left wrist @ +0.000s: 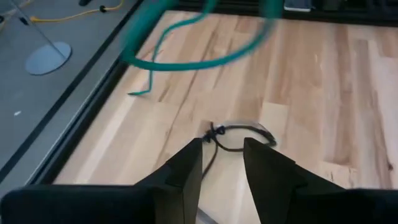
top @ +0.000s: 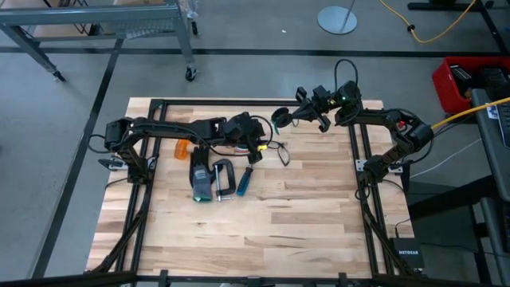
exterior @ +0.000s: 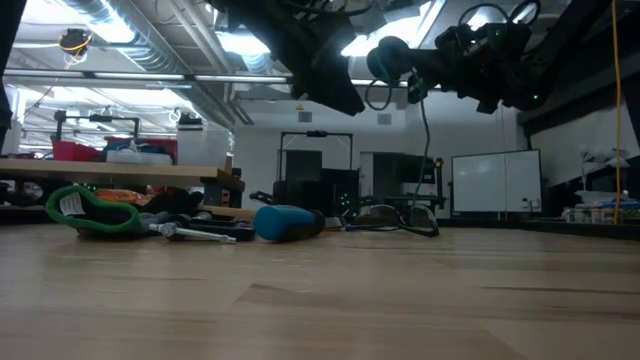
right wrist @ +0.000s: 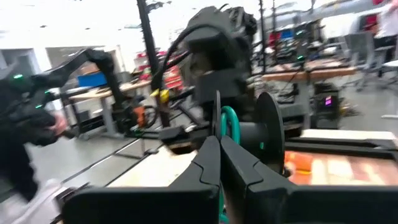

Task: Coil cords
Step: Coil the wire in the cable spool

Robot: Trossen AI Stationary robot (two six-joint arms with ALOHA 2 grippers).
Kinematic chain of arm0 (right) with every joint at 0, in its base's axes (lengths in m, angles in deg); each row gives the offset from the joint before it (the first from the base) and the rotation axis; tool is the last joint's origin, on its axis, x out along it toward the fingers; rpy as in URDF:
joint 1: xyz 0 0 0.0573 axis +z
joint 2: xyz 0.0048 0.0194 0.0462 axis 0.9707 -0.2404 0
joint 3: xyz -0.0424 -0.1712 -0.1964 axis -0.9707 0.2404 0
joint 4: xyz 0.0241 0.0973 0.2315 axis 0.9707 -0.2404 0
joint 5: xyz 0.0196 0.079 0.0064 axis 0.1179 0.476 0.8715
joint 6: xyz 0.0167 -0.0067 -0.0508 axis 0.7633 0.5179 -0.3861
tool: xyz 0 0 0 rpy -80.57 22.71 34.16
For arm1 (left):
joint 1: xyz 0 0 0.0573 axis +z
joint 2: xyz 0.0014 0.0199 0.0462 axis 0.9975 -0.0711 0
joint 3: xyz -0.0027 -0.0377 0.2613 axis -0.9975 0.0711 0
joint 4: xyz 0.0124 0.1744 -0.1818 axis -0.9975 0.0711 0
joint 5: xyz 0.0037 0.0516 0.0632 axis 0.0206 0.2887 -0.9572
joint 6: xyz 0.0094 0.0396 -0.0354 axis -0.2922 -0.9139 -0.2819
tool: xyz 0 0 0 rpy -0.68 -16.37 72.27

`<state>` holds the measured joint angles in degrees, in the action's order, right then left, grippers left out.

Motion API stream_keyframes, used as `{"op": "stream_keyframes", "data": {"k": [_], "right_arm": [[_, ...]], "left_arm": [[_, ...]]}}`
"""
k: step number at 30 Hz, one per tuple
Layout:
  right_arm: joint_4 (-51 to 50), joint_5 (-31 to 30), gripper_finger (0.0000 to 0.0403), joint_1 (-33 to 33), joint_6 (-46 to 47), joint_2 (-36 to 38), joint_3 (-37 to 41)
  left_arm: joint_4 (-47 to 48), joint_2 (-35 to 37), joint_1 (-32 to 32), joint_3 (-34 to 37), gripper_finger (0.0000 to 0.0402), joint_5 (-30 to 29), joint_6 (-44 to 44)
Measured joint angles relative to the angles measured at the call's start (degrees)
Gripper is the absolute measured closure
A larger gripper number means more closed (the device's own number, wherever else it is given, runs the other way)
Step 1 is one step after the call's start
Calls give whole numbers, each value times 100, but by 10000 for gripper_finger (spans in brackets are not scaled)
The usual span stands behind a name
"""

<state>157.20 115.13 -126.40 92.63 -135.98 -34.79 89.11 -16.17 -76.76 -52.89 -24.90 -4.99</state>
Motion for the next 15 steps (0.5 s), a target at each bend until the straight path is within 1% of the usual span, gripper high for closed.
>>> {"op": "stream_keyframes", "data": {"k": [5, 8, 15], "right_arm": [[-11, 465, 402, 4, 32, 0, 1], [-13, 625, 402, 4, 35, 0, 4], [-15, 700, 402, 4, -1, 0, 6]], "left_arm": [[-206, 0, 35, -4, 306, -2, 29], [-361, 2, 31, -4, 311, 2, 38], [-789, 7, 18, -9, 313, 2, 45]]}}
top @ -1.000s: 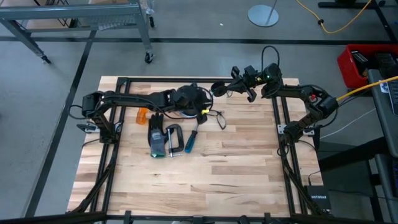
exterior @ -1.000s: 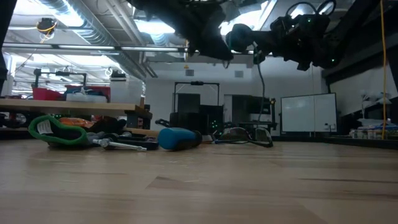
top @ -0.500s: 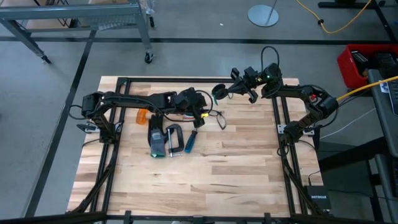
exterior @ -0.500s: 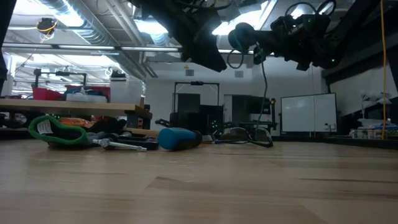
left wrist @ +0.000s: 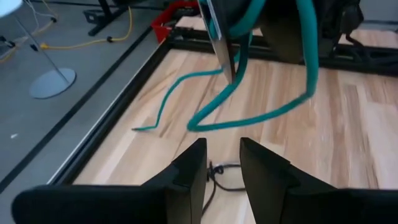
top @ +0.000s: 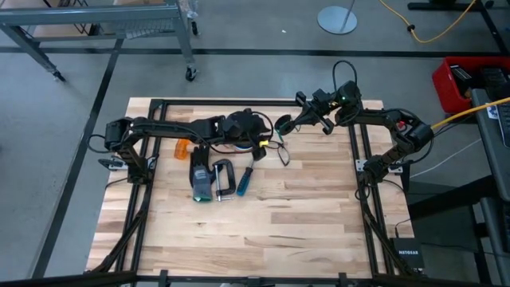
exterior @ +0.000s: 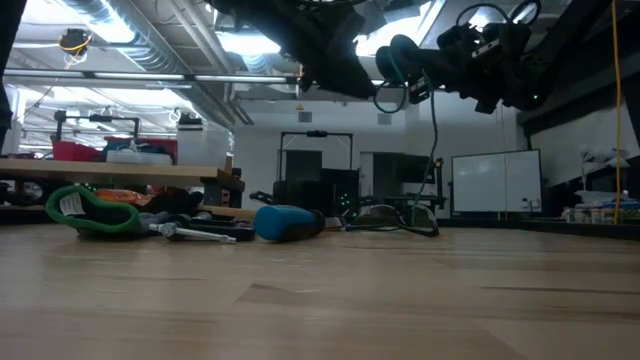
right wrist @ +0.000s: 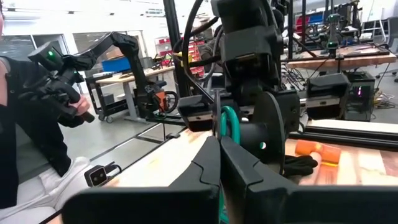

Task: Coil cords
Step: Coil the wire in the cable spool

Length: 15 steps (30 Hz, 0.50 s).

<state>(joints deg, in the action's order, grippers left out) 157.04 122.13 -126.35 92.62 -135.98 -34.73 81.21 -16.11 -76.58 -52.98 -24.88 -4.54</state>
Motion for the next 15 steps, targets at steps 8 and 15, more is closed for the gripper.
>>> {"op": "stream_keyframes", "data": {"k": [8, 15], "right_arm": [[-2, -4, 402, 0, -15, 0, 0], [-2, -2, 402, 0, -39, 0, 0]], "left_arm": [[-397, 2, 28, 0, 313, -1, 118], [-480, 239, 28, 0, 313, -1, 139]]}}
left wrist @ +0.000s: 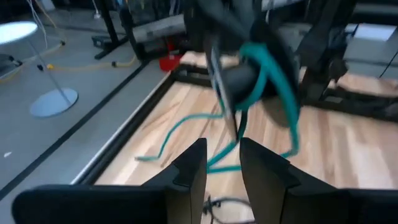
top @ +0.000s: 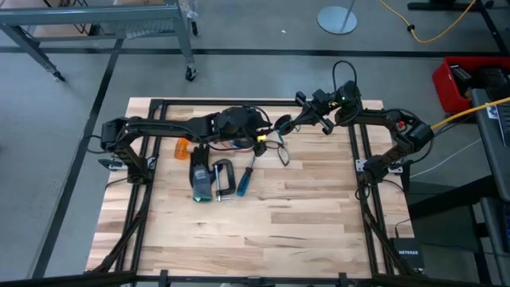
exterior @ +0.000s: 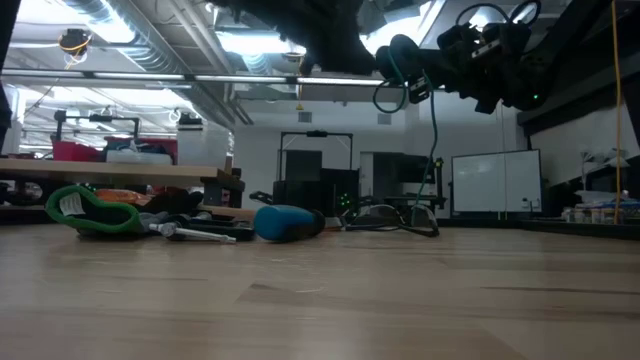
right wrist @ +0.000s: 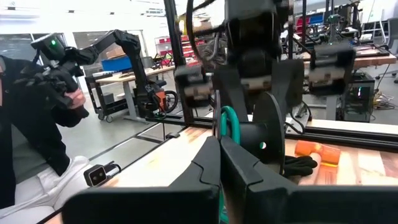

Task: Coil cords
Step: Coil the wire in the cable spool

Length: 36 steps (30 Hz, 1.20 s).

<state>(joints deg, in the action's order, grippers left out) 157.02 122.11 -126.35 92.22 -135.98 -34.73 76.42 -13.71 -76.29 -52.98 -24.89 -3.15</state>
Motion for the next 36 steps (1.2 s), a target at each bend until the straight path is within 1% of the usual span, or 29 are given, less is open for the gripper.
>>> {"op": "stream_keyframes", "data": {"k": [3, 7, 18, 23, 26, 29, 32, 35, 36], "right_arm": [[0, -4, 402, 0, -118, 0, 0], [0, -232, 402, 0, -153, -1, 0], [4, -350, 402, 12, -154, -2, 0], [35, -371, 402, 237, -250, -4, 0], [36, -502, 402, 416, -366, -4, 2], [28, -528, 402, 546, -433, -9, 11], [25, -587, 402, 599, -425, -9, 11], [26, -608, 402, 595, -422, -9, 11], [33, -623, 402, 595, -423, -9, 11]], "left_arm": [[-96, 155, -2, -1, 313, 0, 6], [-371, 172, -26, -7, 313, 1, -78], [-338, 166, 47, -4, 313, 3, -187], [-339, 161, 61, -4, 313, 1, -188], [-365, 111, 59, -4, 313, 4, -195], [-330, 75, 54, -4, 315, 4, -343], [-328, 71, 41, -4, 338, 3, -568], [-320, 65, 7, -4, 384, -6, -701], [-340, 65, 8, -4, 392, -17, -725]]}}
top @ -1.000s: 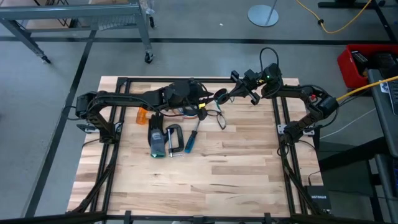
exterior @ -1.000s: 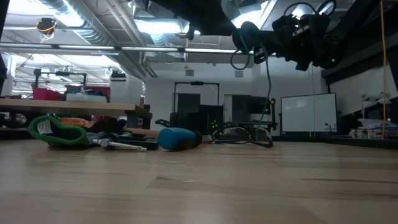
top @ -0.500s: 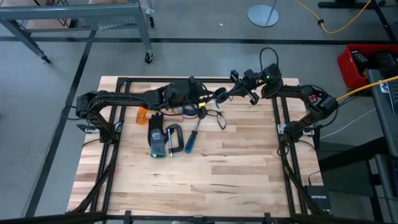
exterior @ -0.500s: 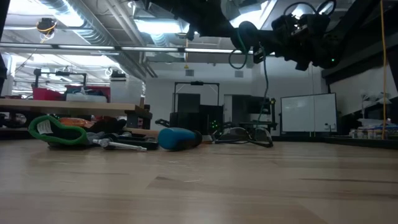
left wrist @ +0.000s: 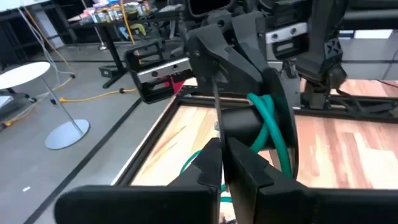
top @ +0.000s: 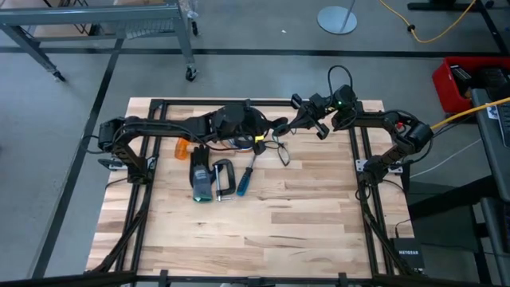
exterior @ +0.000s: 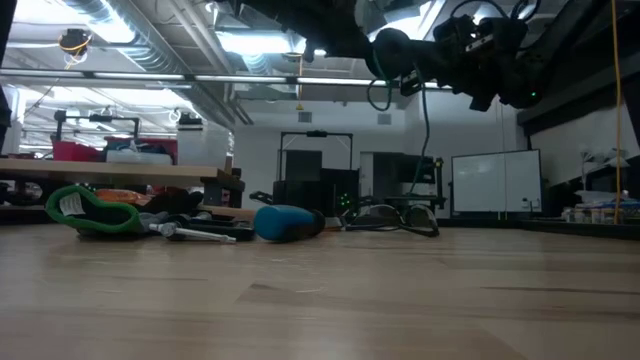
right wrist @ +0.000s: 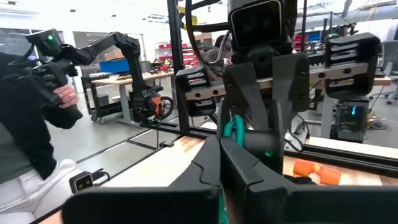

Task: Coil cords
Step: Coil the wire in the cable spool

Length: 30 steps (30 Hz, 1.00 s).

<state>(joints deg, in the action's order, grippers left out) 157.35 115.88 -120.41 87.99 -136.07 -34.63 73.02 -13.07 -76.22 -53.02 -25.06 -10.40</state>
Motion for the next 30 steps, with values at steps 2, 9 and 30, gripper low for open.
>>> {"op": "stream_keyframes", "data": {"k": [2, 9, 30], "right_arm": [[10, -110, 401, 1, -3, 0, 0], [174, -434, 361, -2, 1, 54, -9], [125, -626, 352, -2094, 2026, 2293, -11]], "left_arm": [[0, 15, 4, 0, 393, -6, -10], [496, 155, 14, 11, 400, -259, -85], [2847, 2234, 513, 4, 401, -399, -232]]}}
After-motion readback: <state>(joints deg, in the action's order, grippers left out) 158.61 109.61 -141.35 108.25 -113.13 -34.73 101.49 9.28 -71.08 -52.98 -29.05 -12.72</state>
